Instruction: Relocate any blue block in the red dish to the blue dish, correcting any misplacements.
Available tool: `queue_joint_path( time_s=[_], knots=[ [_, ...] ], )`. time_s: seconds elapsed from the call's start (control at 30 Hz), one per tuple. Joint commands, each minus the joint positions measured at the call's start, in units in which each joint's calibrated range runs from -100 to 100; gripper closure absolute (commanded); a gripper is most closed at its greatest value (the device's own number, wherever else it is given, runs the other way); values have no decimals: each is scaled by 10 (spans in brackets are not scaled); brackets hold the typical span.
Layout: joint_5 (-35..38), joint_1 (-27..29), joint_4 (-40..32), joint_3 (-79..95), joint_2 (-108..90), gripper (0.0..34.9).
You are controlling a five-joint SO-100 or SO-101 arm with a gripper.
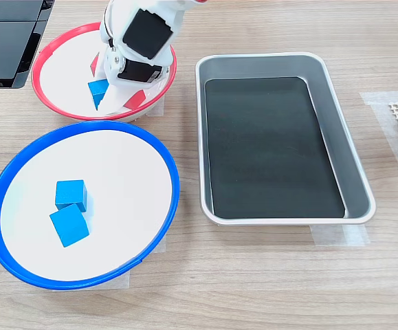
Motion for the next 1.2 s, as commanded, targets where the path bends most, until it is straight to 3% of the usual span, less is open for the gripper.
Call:
queue_joint_path(
  time_s=[0.0,0.87,1.0,1.17],
  knots=[
    [-11,5,18,6,5,211],
    [-44,-13,37,-32,45,218],
    [-44,-13,36,-39,54,257],
    [-47,-13,52,-36,50,346]
  ],
)
